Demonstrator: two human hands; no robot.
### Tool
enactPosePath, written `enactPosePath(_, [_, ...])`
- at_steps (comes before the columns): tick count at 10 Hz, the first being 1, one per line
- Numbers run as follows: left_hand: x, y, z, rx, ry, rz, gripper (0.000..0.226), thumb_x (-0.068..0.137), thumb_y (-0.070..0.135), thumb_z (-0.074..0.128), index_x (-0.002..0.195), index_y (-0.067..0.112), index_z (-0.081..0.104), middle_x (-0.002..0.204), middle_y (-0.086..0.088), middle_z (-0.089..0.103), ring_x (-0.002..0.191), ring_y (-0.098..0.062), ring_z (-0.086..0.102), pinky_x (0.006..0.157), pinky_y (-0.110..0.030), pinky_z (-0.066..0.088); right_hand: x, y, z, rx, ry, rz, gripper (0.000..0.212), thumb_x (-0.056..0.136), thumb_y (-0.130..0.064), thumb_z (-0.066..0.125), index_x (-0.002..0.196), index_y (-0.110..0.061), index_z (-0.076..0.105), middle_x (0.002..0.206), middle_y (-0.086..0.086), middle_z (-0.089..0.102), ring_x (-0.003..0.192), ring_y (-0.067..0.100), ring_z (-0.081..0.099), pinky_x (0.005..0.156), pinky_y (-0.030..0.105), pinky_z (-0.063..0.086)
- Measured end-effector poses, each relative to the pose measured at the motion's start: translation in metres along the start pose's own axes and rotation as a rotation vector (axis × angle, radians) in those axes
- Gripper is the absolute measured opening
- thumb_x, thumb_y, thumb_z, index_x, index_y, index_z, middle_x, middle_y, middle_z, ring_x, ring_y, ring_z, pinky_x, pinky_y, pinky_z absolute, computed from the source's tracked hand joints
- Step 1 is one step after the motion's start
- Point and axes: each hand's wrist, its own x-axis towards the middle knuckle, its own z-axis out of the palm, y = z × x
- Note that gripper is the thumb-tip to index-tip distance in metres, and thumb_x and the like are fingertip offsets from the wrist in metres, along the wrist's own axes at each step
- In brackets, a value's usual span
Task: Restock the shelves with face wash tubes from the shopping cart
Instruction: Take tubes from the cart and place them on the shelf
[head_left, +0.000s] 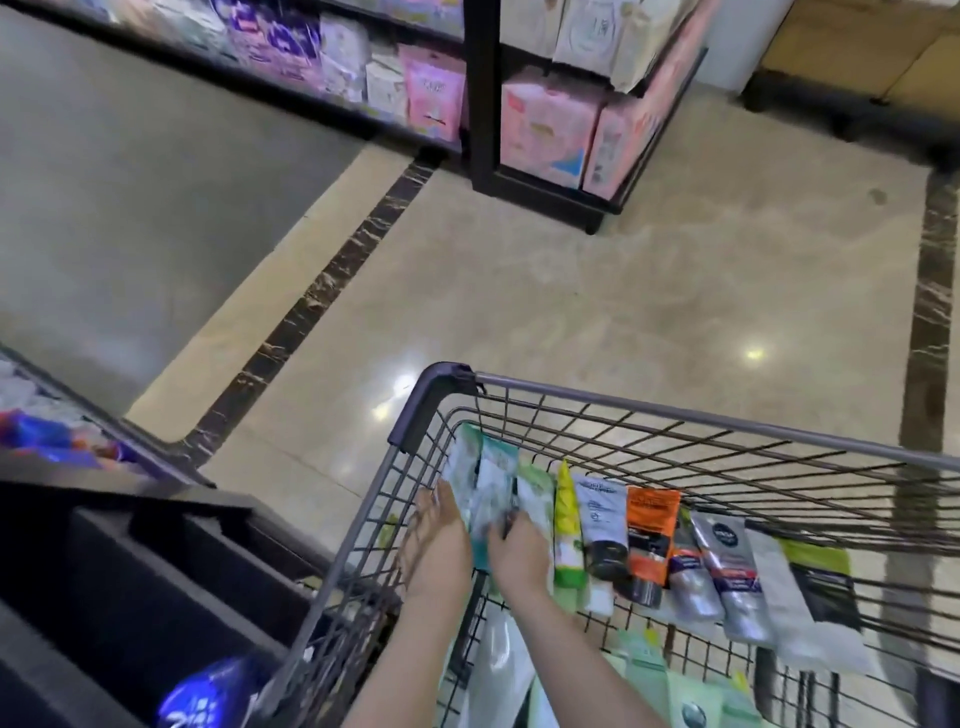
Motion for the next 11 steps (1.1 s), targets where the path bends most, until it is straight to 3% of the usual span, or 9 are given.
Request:
enactPosePath(1, [-0.019,0.012,-0.005,0.123,0.012,0.043,0.053,0.102,0.022,0.025,0.15,0.014,0.004,0.158,-0.007,-0.002,0.145,-0.024,0.006,0.116,-0.035,0.009,0.002,0.001,0.007,0.007,0.024,0.013,0.027,0.094,-0.027,0.051,0.112,-0.006,0.053,0.114,0.011,0.061,0.105,0.027,0.059,0.079,0.028,0.043])
enactPosePath(2, [-0.018,0.01,-0.008,0.157,-0.006,0.024,0.048,0.102,0.034,0.016,0.149,0.026,0.007,0.158,0.001,0.006,0.145,-0.017,0.006,0.117,-0.037,0.01,0.006,0.002,0.011,0.0,0.025,0.015,0.033,0.092,-0.033,0.055,0.111,-0.007,0.053,0.113,0.011,0.061,0.103,0.027,0.059,0.078,0.028,0.044])
enactPosePath(4, [-0.004,0.022,-0.017,0.198,-0.022,-0.181,0.048,0.102,0.03,0.014,0.149,0.02,0.011,0.156,-0.005,0.017,0.142,-0.021,0.02,0.113,-0.037,0.027,0.011,0.002,0.01,0.02,-0.022,0.022,0.036,0.088,-0.035,0.061,0.113,-0.011,0.054,0.113,0.006,0.063,0.103,0.025,0.06,0.073,0.026,0.041])
enactPosePath(5, [0.0,0.033,-0.022,0.14,0.008,-0.267,0.049,0.102,0.036,0.013,0.145,0.016,0.025,0.145,-0.009,0.04,0.128,-0.021,0.044,0.101,-0.032,0.035,0.011,0.002,0.01,0.025,-0.046,0.014,0.038,0.086,-0.036,0.063,0.113,-0.011,0.053,0.113,0.005,0.063,0.104,0.024,0.059,0.072,0.025,0.038])
enactPosePath(6, [-0.001,0.035,-0.026,0.088,-0.013,-0.34,0.053,0.101,0.043,0.011,0.142,0.015,0.029,0.134,-0.012,0.052,0.12,-0.024,0.052,0.096,-0.032,0.039,0.008,0.006,0.01,0.076,-0.047,-0.003,0.037,0.084,-0.033,0.065,0.114,-0.012,0.057,0.112,0.005,0.065,0.103,0.024,0.06,0.076,0.026,0.042])
enactPosePath(8, [-0.001,0.024,-0.02,0.099,-0.041,-0.261,0.049,0.102,0.037,0.013,0.146,0.02,0.026,0.15,-0.004,0.033,0.138,-0.023,0.031,0.113,-0.04,0.024,-0.001,0.017,0.001,0.125,-0.005,-0.046,0.035,0.083,-0.03,0.065,0.113,-0.012,0.061,0.103,0.004,0.069,0.093,0.021,0.064,0.067,0.025,0.045])
enactPosePath(9, [-0.004,0.018,-0.017,0.207,0.03,-0.165,0.04,0.101,0.025,0.02,0.136,0.017,0.037,0.134,-0.006,0.051,0.12,-0.024,0.051,0.102,-0.042,0.042,-0.006,0.025,-0.003,0.139,0.005,-0.066,0.035,0.081,-0.031,0.067,0.111,-0.014,0.062,0.099,0.002,0.069,0.092,0.021,0.063,0.07,0.027,0.049])
enactPosePath(10, [-0.002,0.016,-0.016,0.129,0.037,-0.156,0.04,0.101,0.024,0.022,0.139,0.019,0.033,0.139,-0.007,0.045,0.118,-0.026,0.051,0.101,-0.04,0.039,-0.009,0.031,-0.009,0.162,-0.009,-0.075,0.032,0.081,-0.029,0.067,0.11,-0.014,0.063,0.099,0.002,0.068,0.09,0.018,0.062,0.068,0.024,0.046])
enactPosePath(11, [-0.006,0.02,-0.014,0.019,0.001,-0.197,0.05,0.102,0.036,0.014,0.15,0.021,0.014,0.156,0.003,0.015,0.141,-0.02,0.024,0.115,-0.036,0.016,-0.011,0.034,-0.015,0.214,-0.029,-0.068,0.029,0.081,-0.027,0.068,0.107,-0.016,0.061,0.101,0.003,0.067,0.087,0.016,0.062,0.07,0.025,0.05])
